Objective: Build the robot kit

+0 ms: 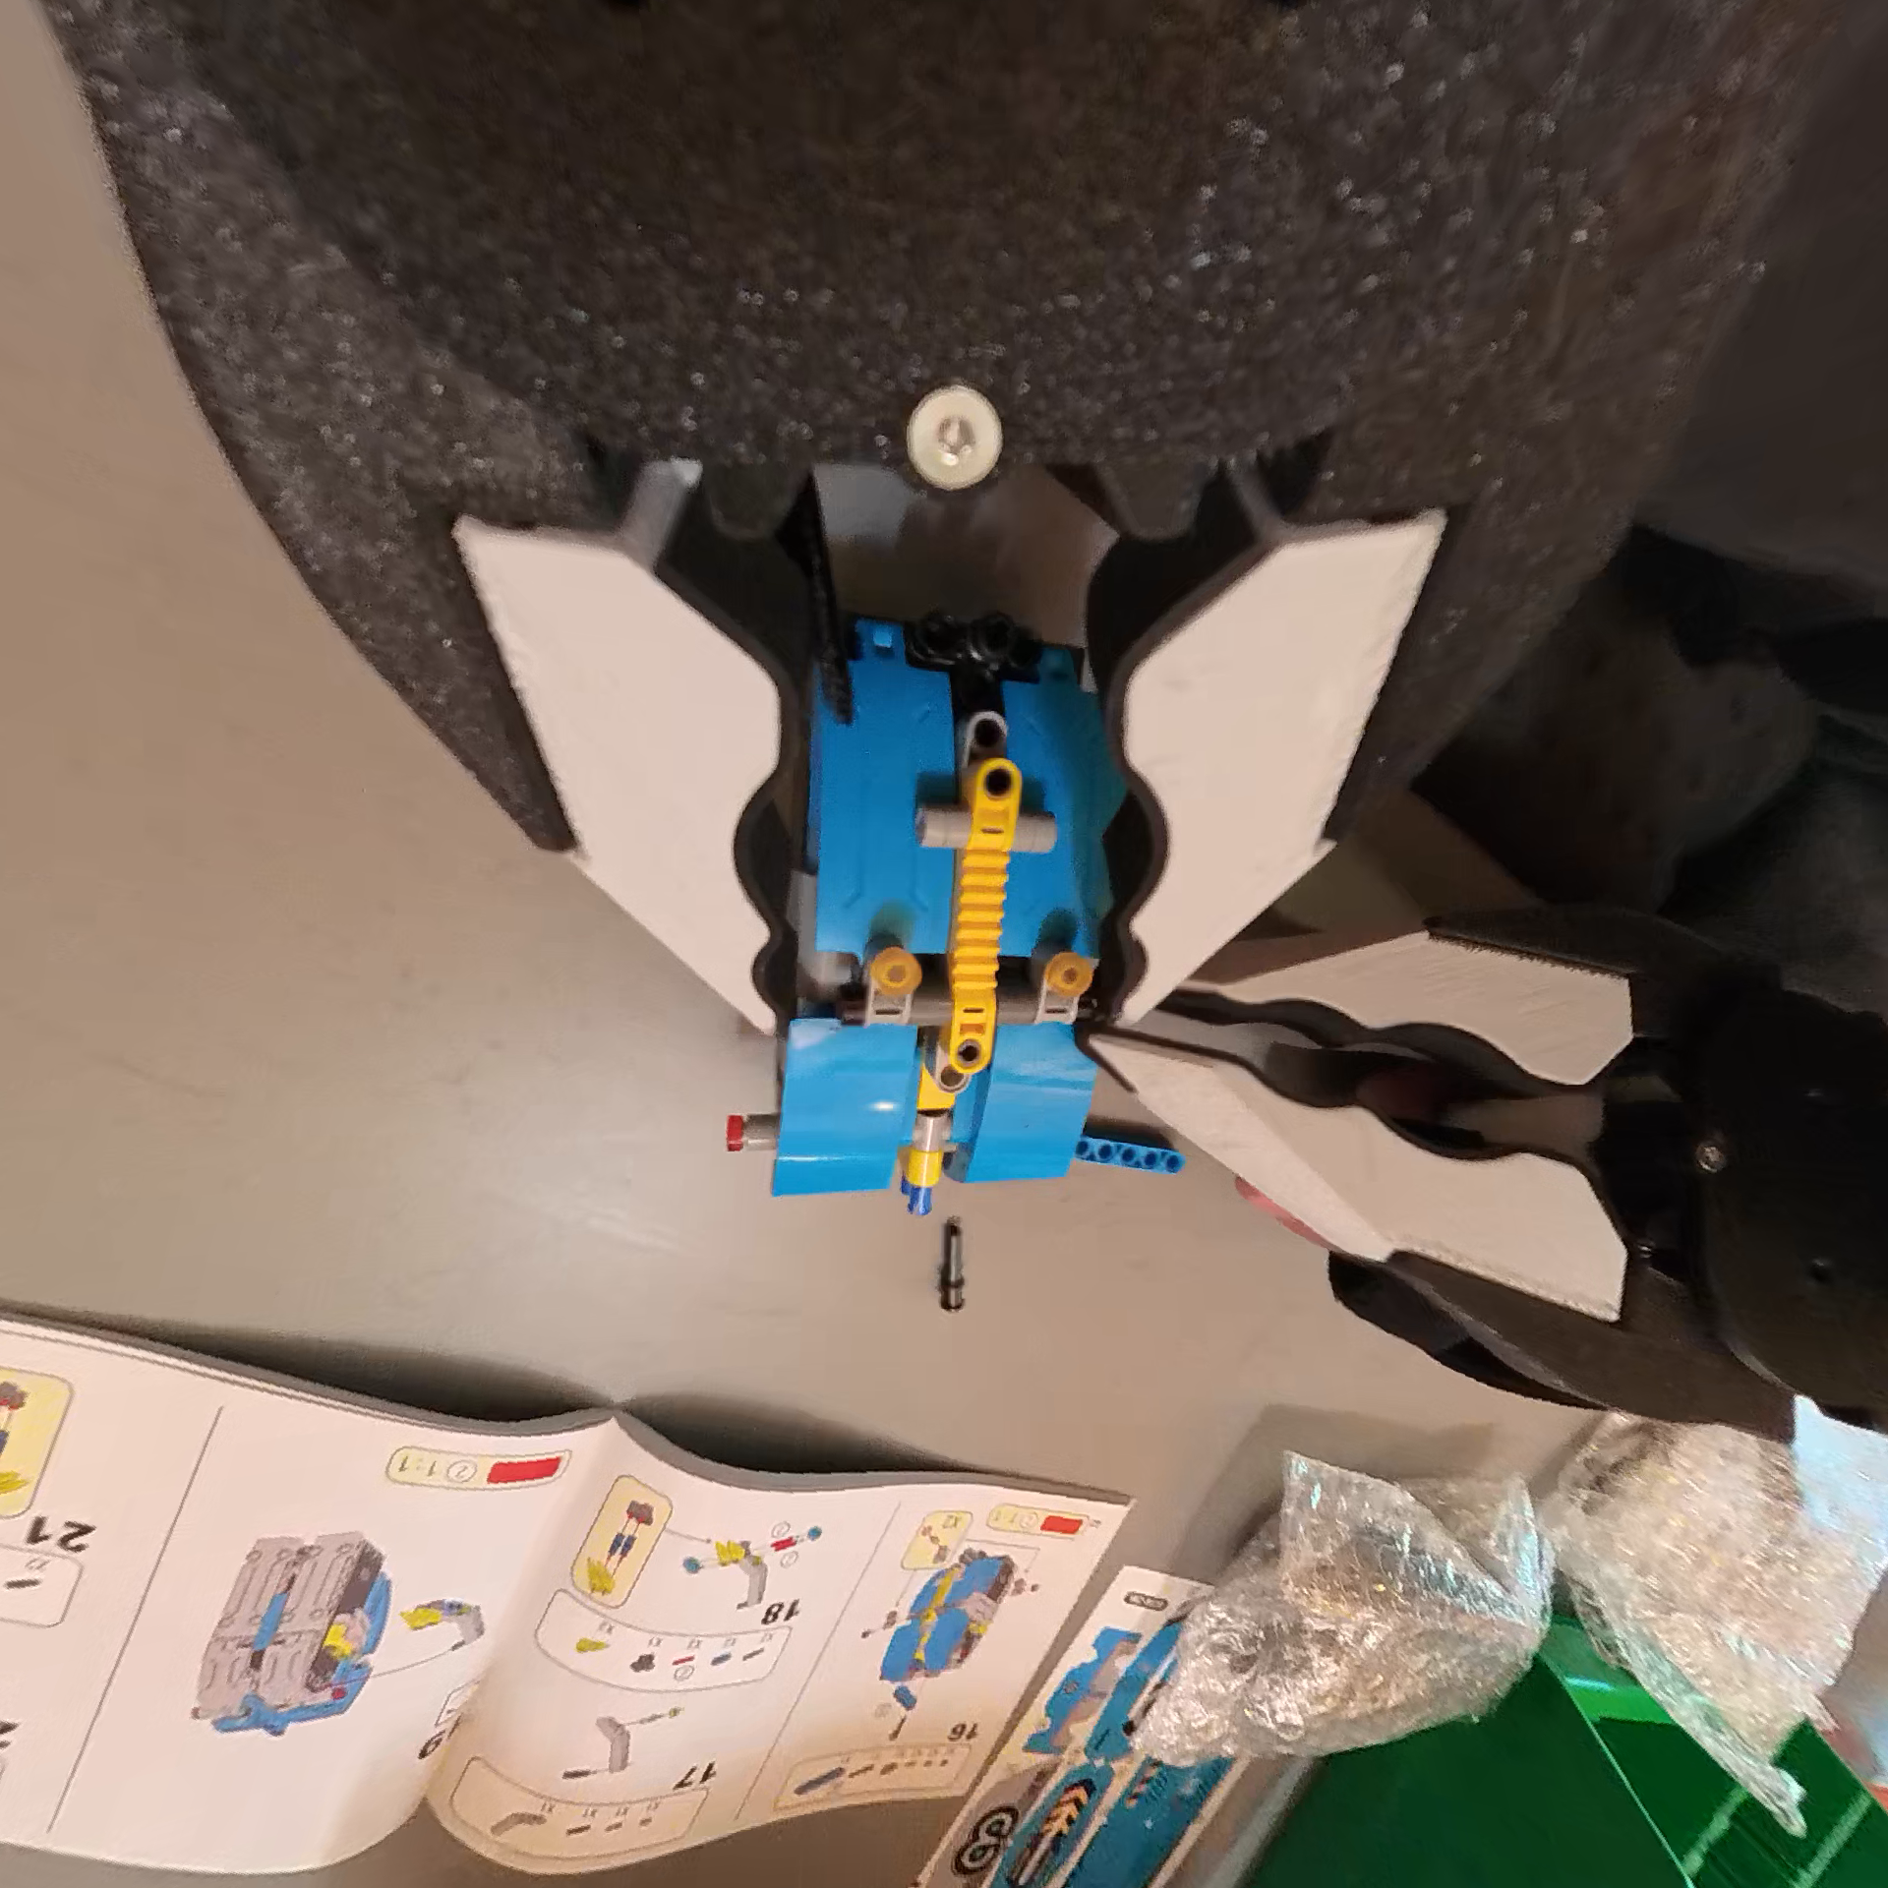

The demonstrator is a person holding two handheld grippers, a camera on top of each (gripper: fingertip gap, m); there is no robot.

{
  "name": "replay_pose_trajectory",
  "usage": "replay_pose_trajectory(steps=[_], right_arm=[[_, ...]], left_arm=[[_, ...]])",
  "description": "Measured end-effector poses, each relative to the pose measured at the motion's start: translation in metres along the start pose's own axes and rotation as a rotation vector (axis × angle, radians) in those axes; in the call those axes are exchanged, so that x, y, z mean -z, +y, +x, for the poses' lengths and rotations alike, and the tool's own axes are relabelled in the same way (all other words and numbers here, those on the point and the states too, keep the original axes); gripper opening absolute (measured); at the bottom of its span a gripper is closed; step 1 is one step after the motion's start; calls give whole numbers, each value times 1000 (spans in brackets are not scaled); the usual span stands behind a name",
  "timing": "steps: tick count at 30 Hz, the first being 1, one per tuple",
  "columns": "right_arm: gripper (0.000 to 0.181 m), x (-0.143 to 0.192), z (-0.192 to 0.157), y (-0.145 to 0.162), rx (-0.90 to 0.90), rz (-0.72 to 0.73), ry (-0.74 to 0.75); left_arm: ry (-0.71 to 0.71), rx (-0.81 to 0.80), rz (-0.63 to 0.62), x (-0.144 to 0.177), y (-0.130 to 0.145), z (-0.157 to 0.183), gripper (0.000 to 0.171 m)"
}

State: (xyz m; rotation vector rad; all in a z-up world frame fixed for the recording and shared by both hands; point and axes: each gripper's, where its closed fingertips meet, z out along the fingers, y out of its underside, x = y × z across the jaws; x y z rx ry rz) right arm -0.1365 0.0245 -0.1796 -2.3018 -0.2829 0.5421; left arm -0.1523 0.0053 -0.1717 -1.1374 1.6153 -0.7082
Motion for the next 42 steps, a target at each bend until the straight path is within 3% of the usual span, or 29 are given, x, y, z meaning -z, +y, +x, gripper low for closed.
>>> replay_pose_trajectory(steps=[20,23,30,36,42], right_arm=[[52,4,-1,-4,-96,69,-127],[62,13,0,-13,-106,149,-171],[49,19,-17,-5,333,144,-2],[28,18,-37,-4,661,171,120],[18,19,-45,-7,737,214,133]], left_arm=[[68,76,4,-1,-2,4,5],[75,98,9,2,-3,4,6],[115,270,89,12,-14,-5,5],[222,440,132,15,-21,-2,6],[333,582,179,21,-29,0,6]])
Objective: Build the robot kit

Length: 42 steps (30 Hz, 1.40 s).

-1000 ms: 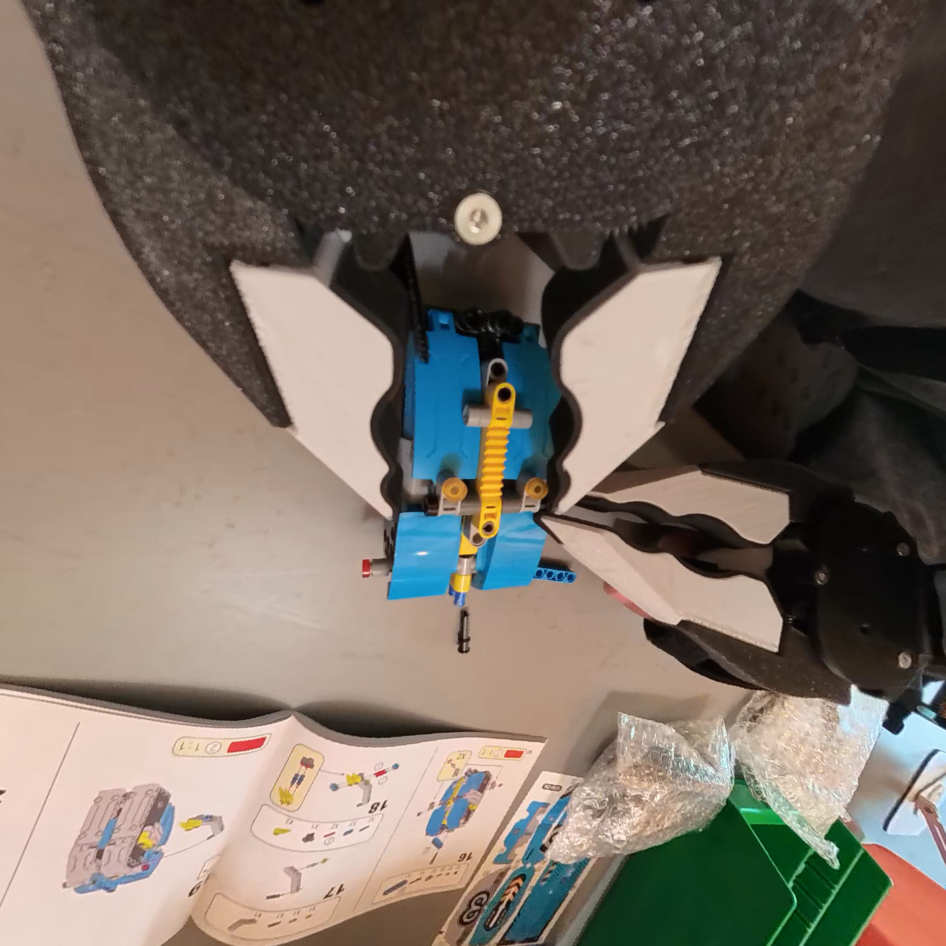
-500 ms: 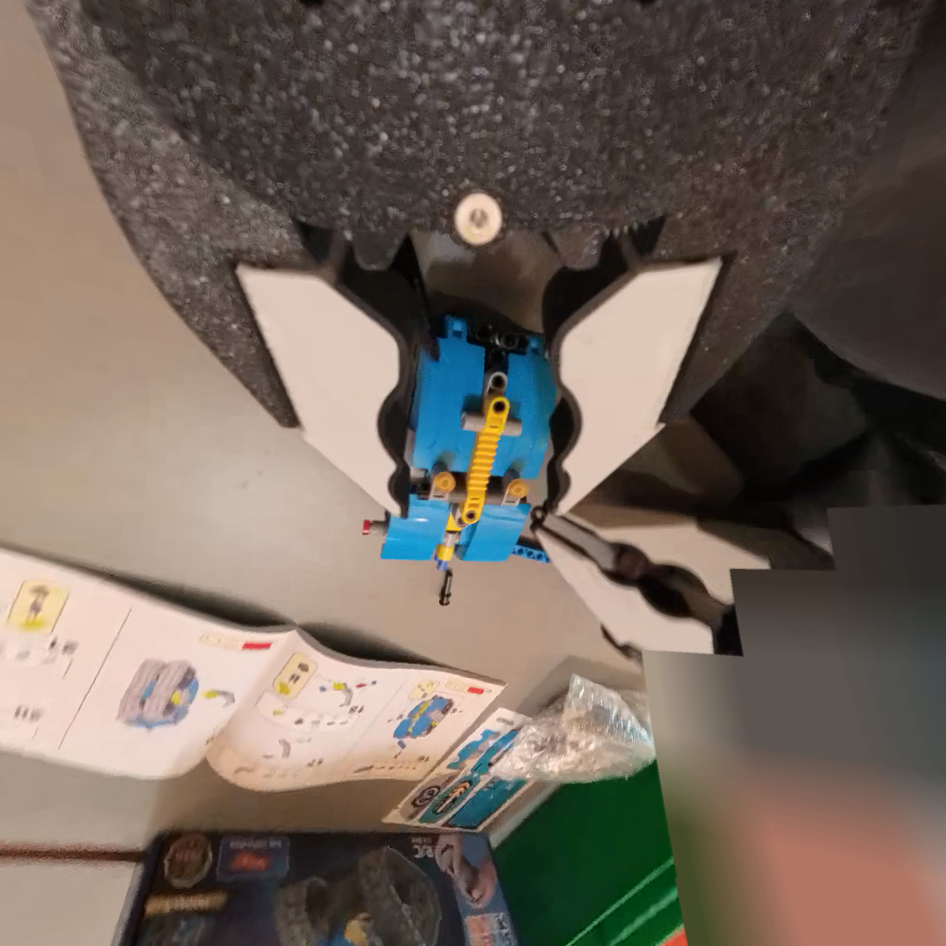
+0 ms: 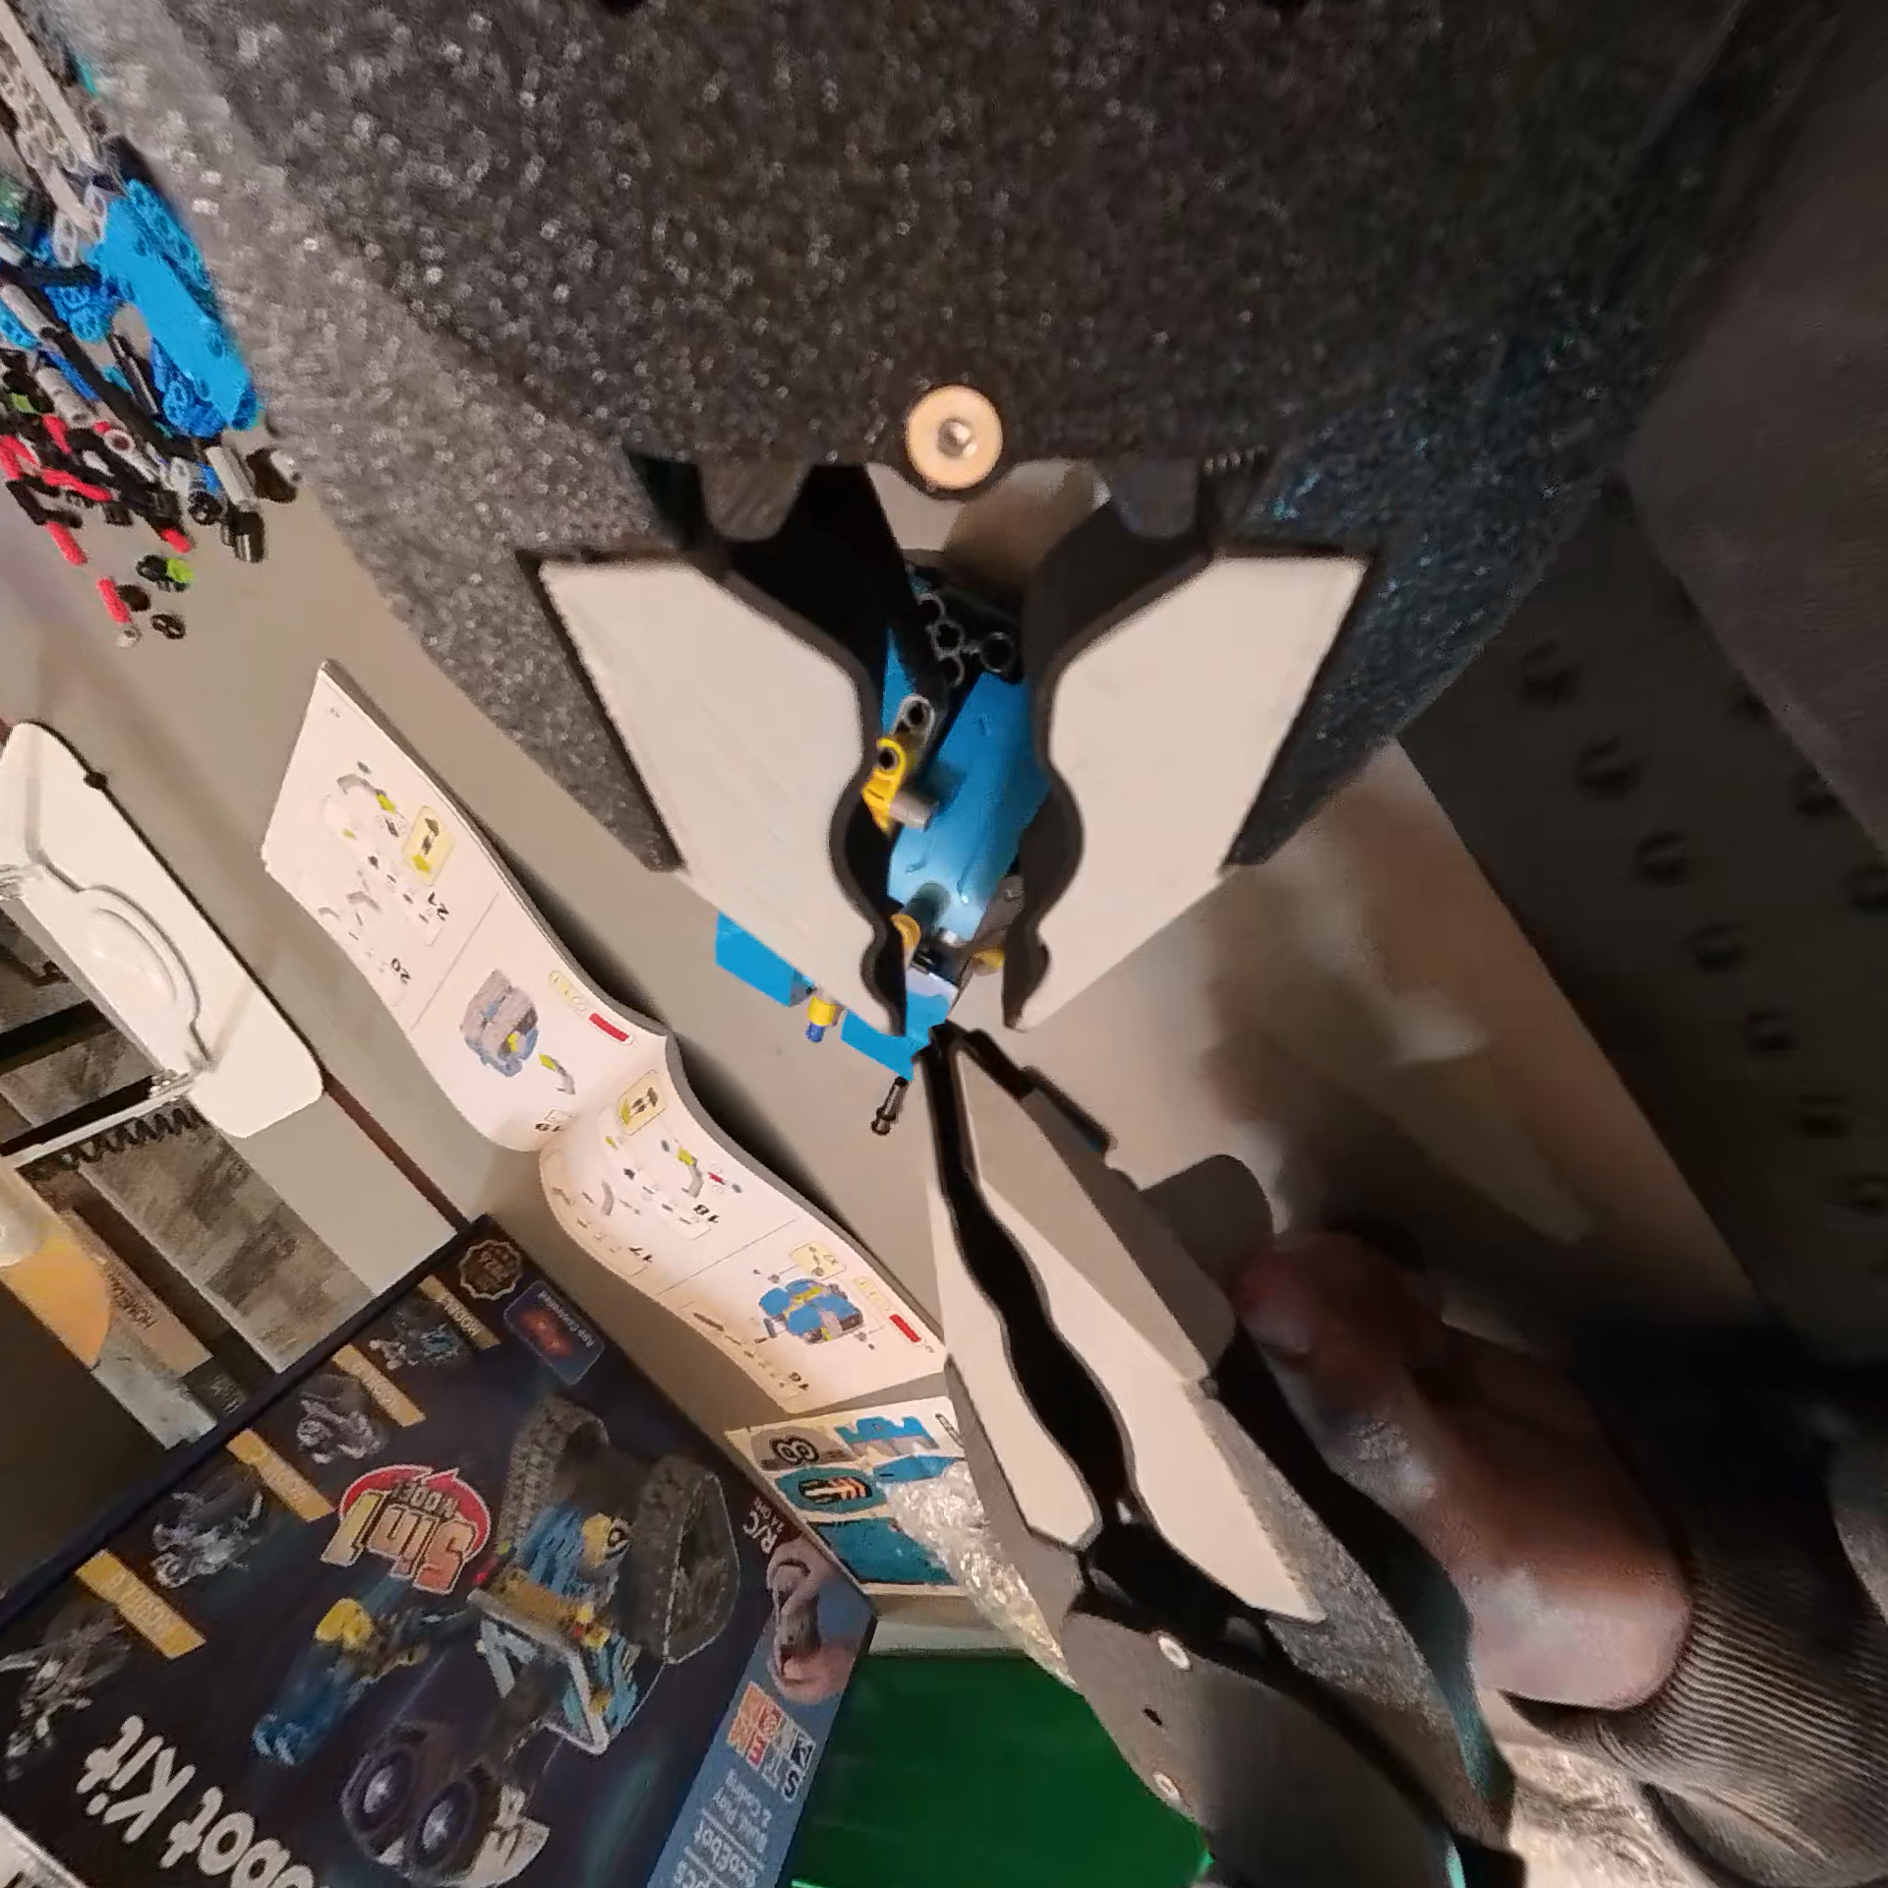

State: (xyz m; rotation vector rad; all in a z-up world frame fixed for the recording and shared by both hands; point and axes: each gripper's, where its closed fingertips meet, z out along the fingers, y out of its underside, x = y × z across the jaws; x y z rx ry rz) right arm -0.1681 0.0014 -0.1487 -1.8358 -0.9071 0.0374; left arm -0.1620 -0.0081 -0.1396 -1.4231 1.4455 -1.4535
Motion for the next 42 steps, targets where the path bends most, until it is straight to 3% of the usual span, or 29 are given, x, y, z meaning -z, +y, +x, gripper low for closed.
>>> replay_pose_trajectory(steps=[9,17,22,35,42], right_arm=[[3,2,0,-1,24,17,30],[3,6,3,-6,104,54,111],[3,6,2,-5,99,58,108],[3,3,-2,-2,55,58,79],[21,6,12,3,-60,60,83]], left_arm=[[41,50,13,0,-1,3,6],[195,330,55,1,-4,6,3],[266,421,87,4,-9,8,13],[241,452,51,1,-2,4,5],[131,421,-6,0,9,-11,5]])
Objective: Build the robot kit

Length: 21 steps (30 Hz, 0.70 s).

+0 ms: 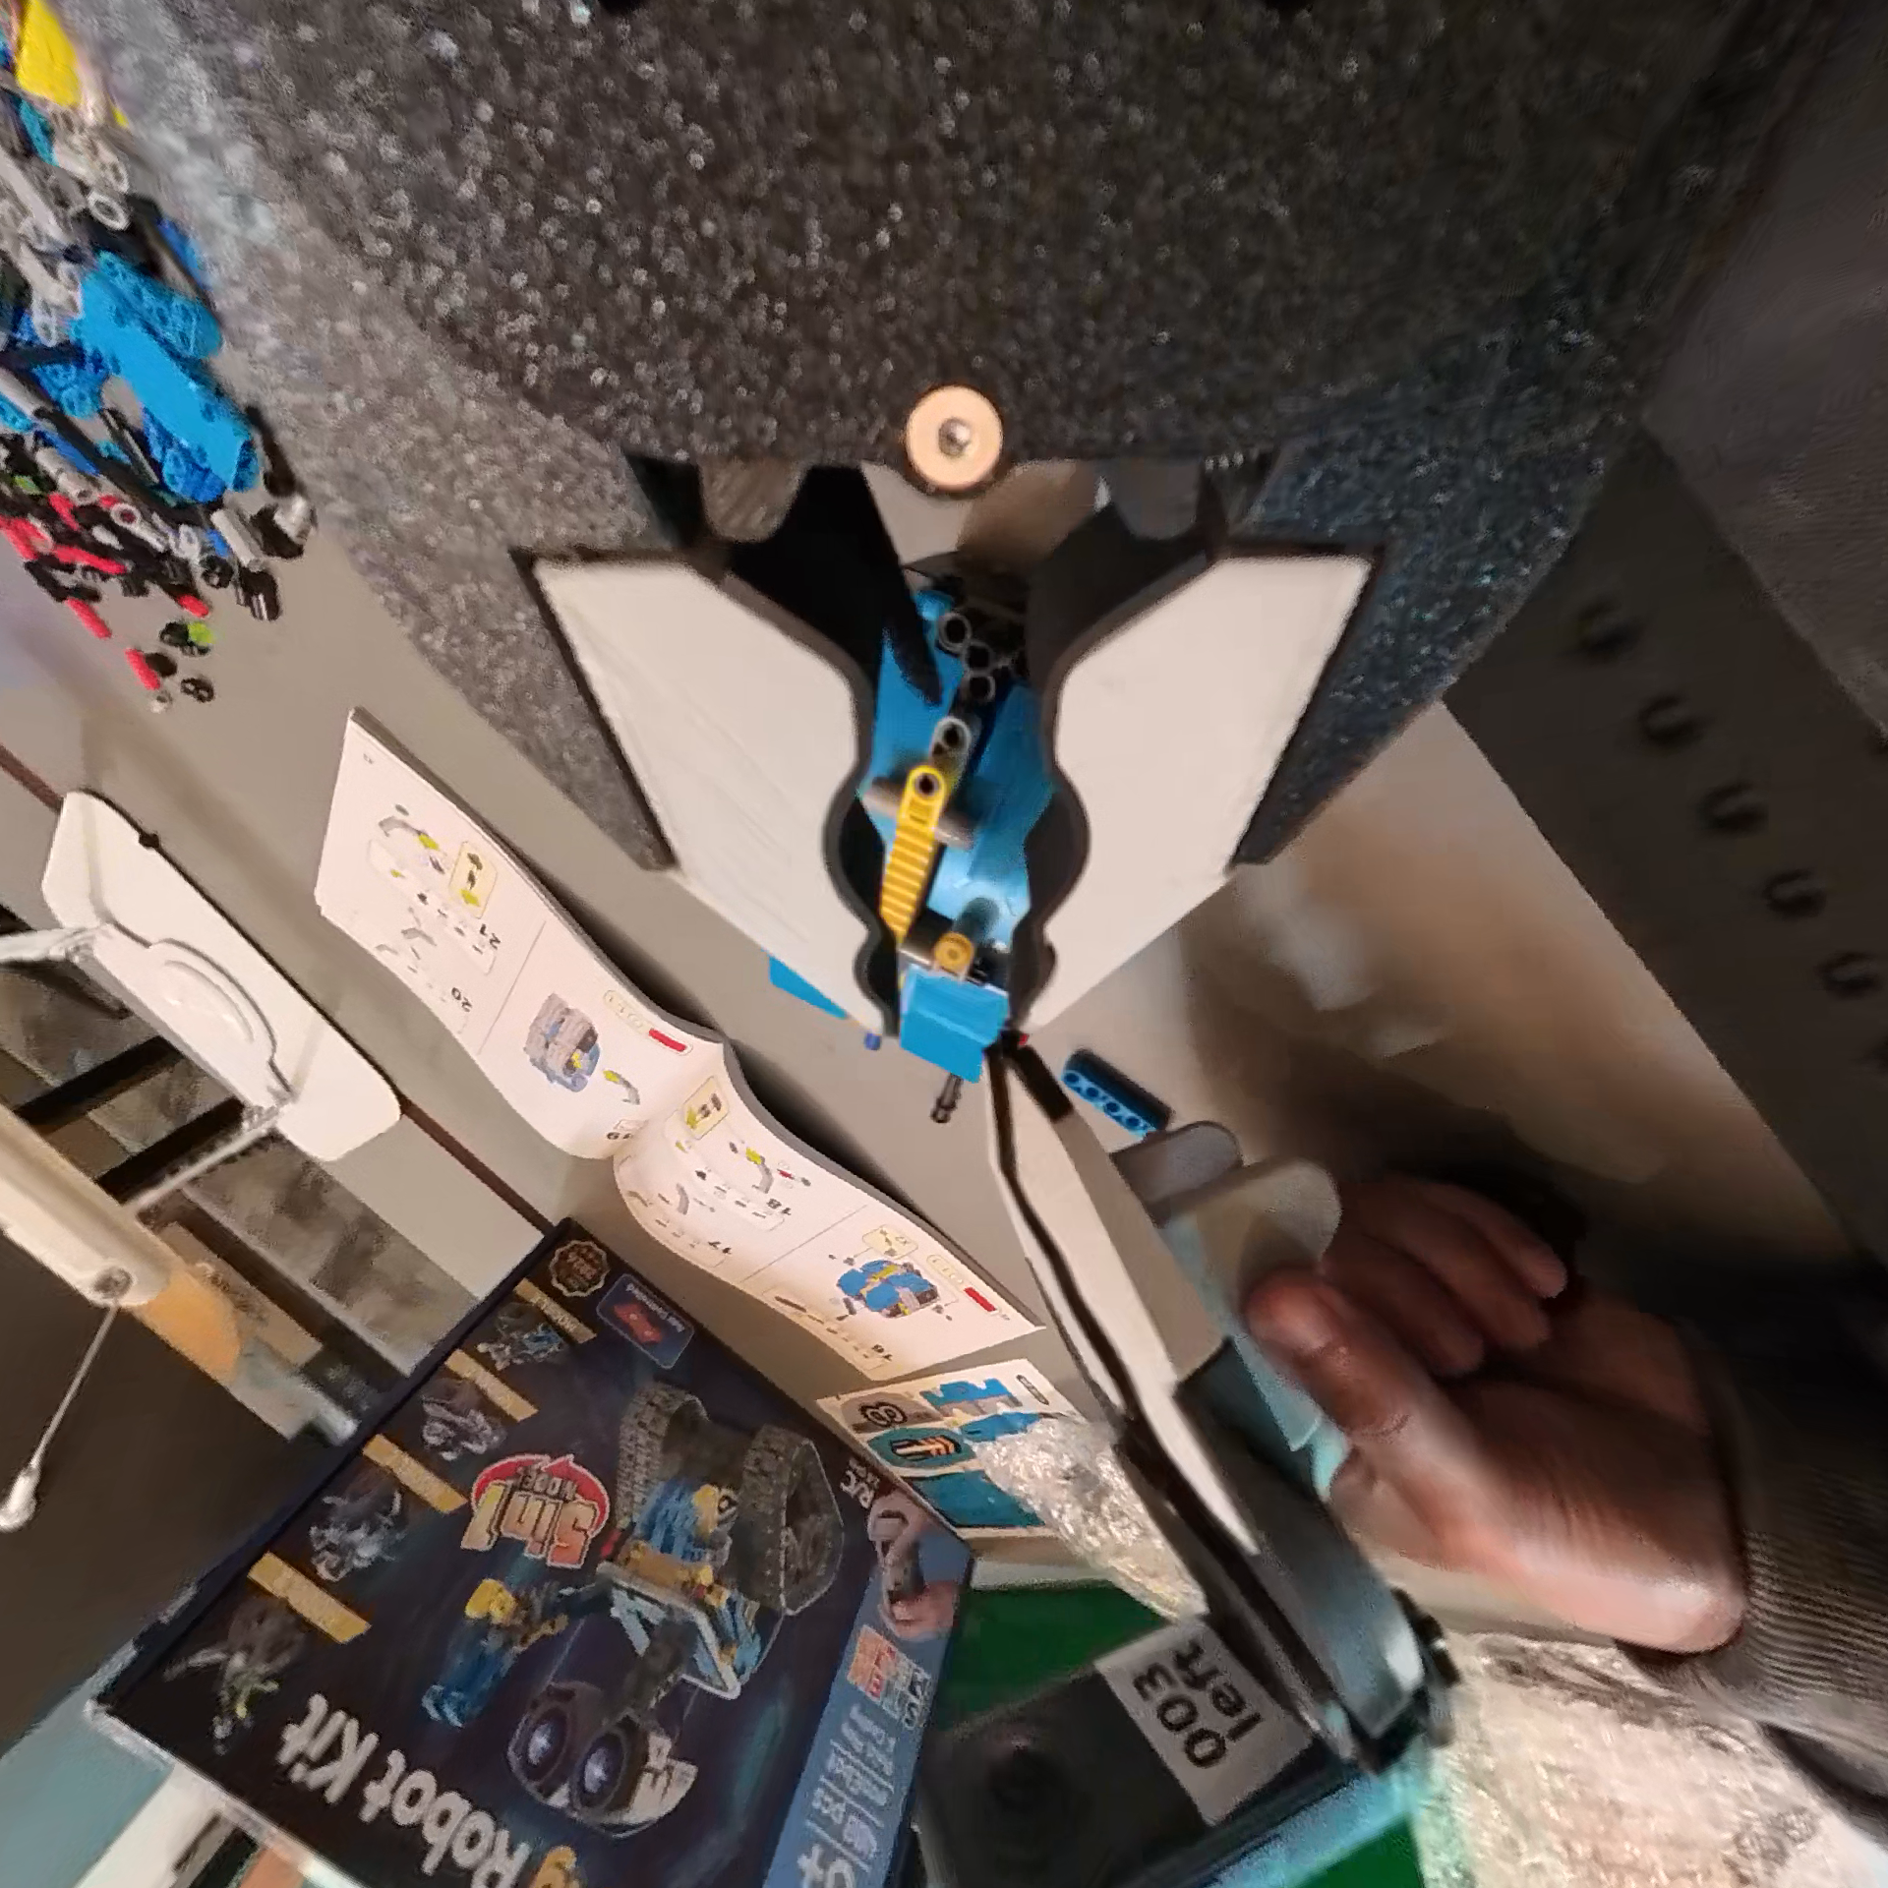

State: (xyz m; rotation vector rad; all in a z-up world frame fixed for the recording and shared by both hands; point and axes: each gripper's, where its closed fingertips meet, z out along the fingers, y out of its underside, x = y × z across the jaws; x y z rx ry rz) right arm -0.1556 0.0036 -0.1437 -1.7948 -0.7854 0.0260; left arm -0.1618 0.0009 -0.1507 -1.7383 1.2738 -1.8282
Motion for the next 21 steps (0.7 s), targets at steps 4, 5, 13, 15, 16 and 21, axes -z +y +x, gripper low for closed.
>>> replay_pose_trajectory(steps=[4,5,13,15,16,21], right_arm=[[67,-8,8,15,-141,-103,-28],[74,-8,12,17,-184,-118,-26],[81,-19,14,34,-330,-173,-93],[79,-20,11,32,-310,-170,-100],[78,-20,10,31,-303,-169,-97],[59,-22,10,31,-279,-166,-85]], left_arm=[[-72,-42,-73,-4,8,-8,5],[-77,-44,-81,-4,9,-8,5],[-91,-4,-115,-9,8,-11,5],[-97,3,-125,-10,8,-11,5],[-103,-2,-130,-10,8,-11,5],[-141,-7,-145,-11,8,-11,5]])
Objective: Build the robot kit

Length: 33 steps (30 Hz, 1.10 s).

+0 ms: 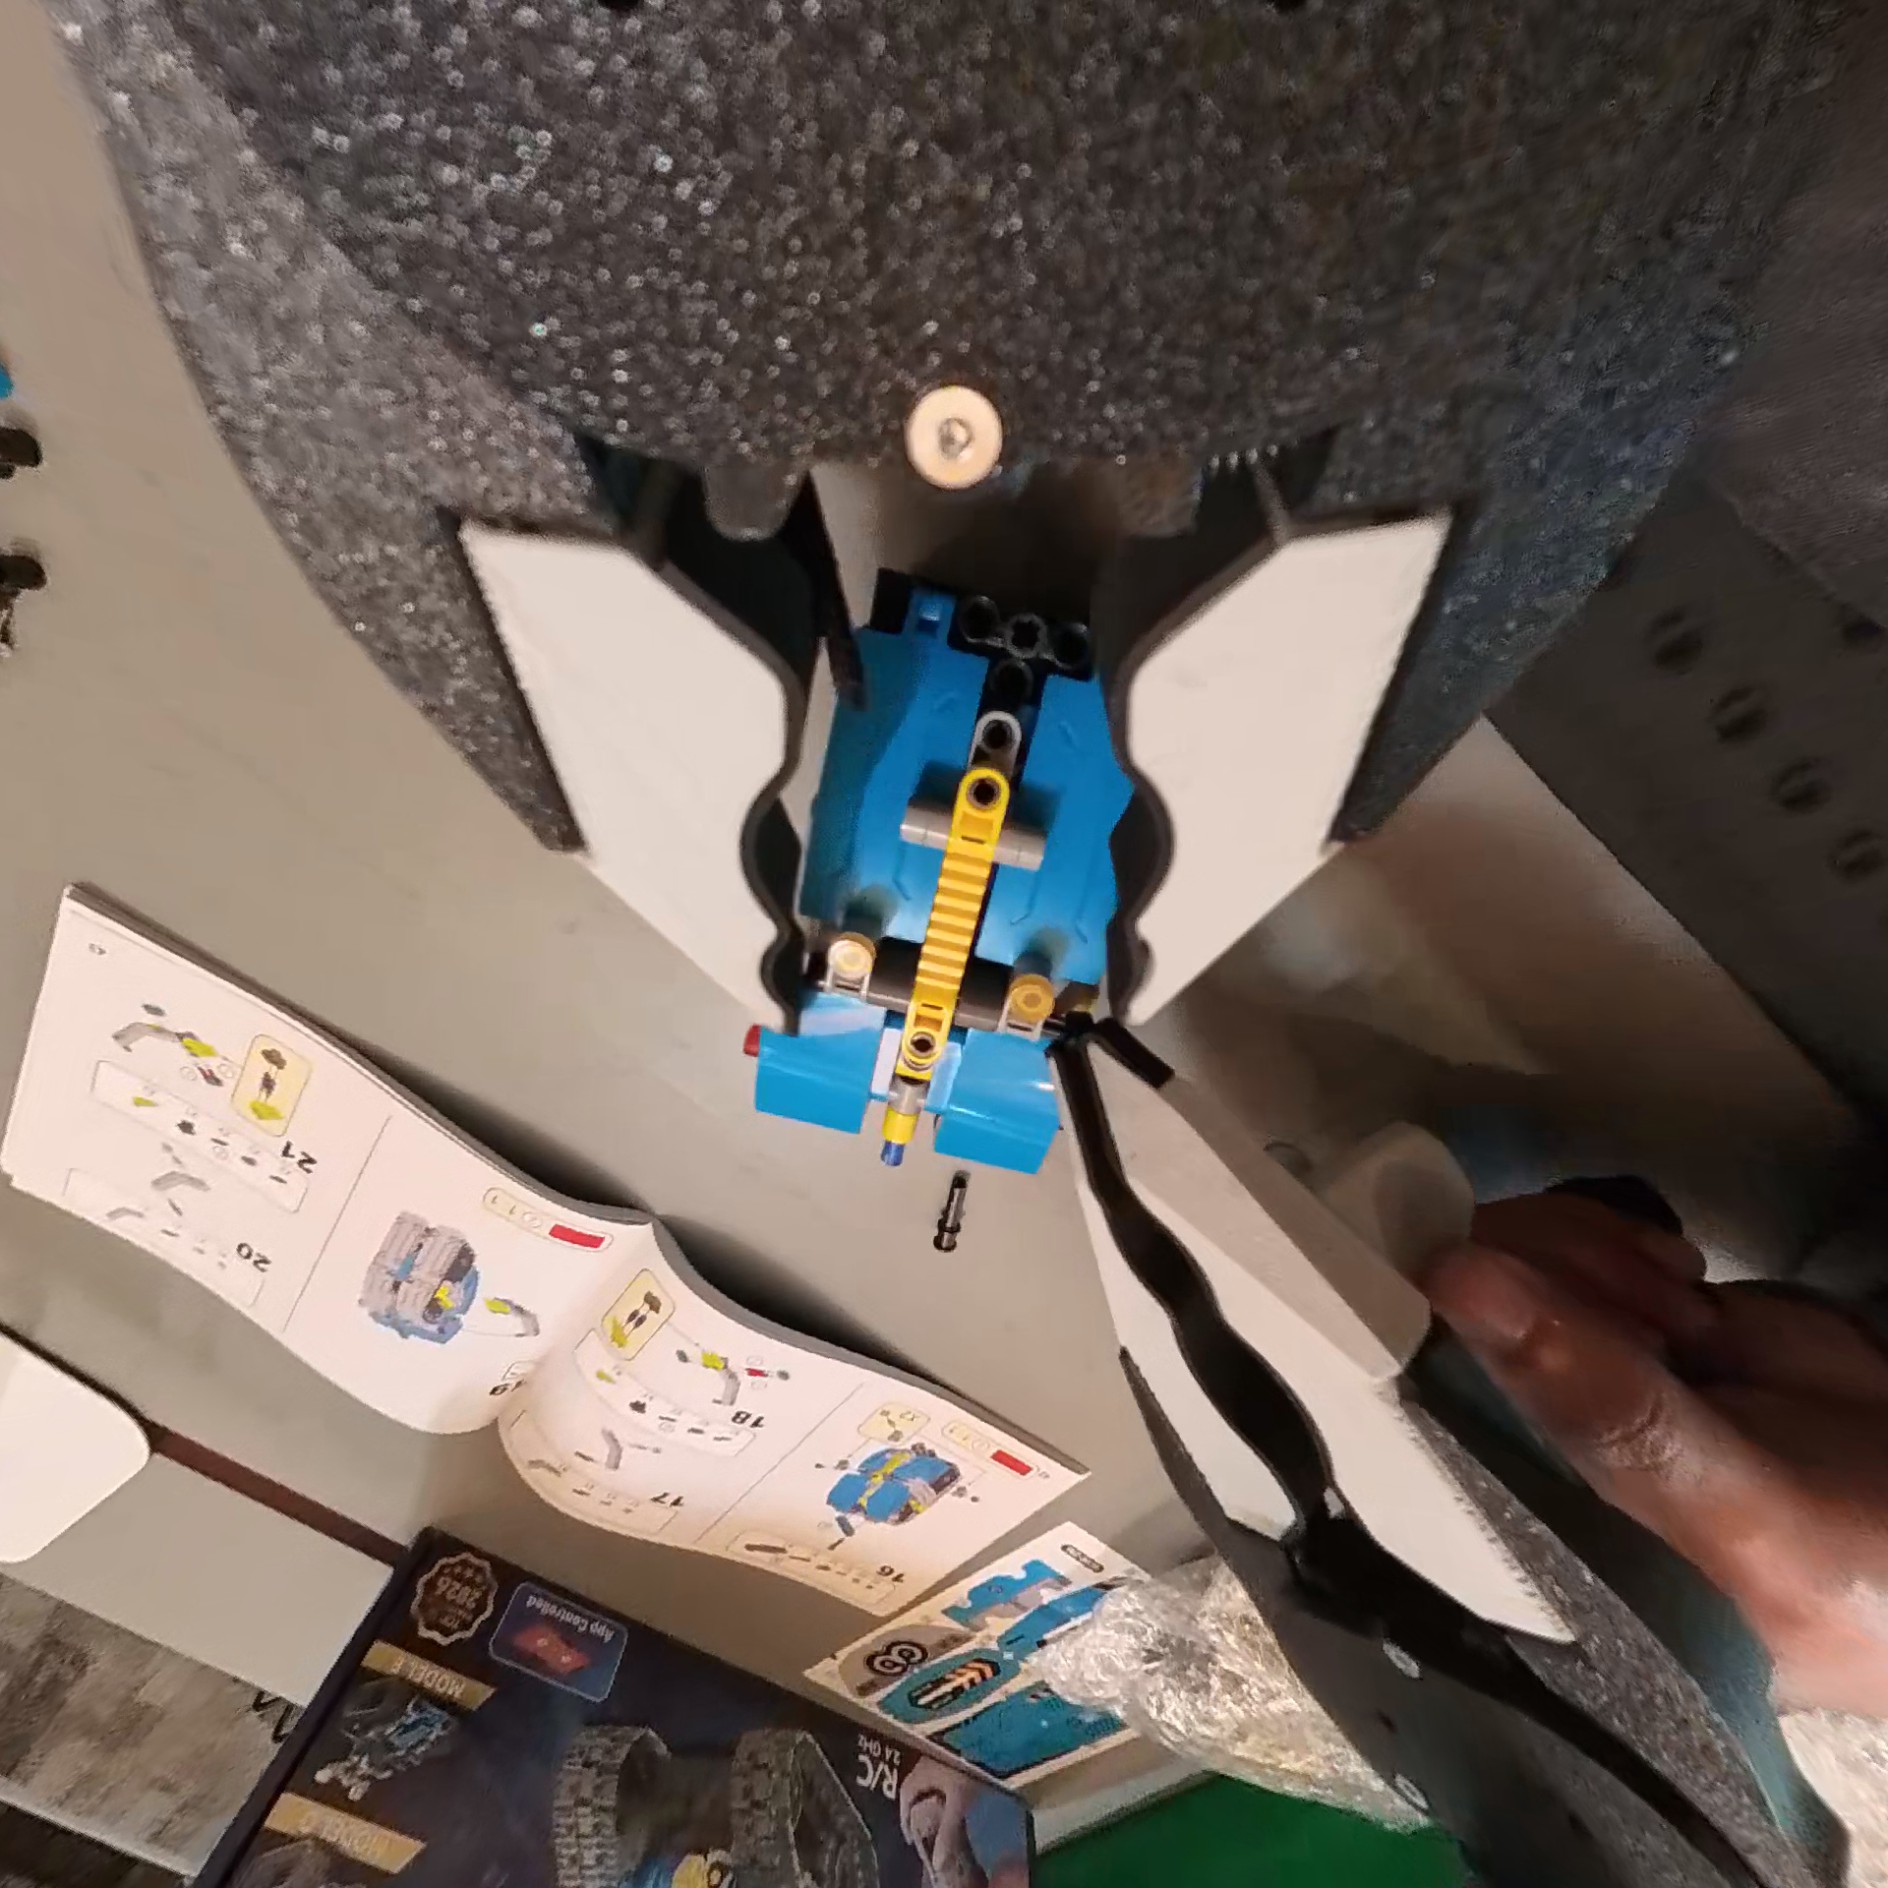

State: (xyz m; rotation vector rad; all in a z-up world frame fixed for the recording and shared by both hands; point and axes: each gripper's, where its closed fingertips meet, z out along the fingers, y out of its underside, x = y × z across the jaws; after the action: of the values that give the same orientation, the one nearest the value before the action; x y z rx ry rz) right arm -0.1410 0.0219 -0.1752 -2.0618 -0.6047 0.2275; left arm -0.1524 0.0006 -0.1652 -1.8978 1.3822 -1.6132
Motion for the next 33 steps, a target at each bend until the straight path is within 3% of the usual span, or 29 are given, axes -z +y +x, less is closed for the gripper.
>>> replay_pose_trajectory(steps=[9,27,33], right_arm=[[59,0,1,0,-11,-5,5],[53,1,3,0,-60,21,-9],[53,1,3,0,-55,24,-10]], left_arm=[[-109,-68,-16,-1,0,-2,5],[-14,36,36,-1,-4,-3,5],[-21,-2,22,-1,-3,-3,5]])
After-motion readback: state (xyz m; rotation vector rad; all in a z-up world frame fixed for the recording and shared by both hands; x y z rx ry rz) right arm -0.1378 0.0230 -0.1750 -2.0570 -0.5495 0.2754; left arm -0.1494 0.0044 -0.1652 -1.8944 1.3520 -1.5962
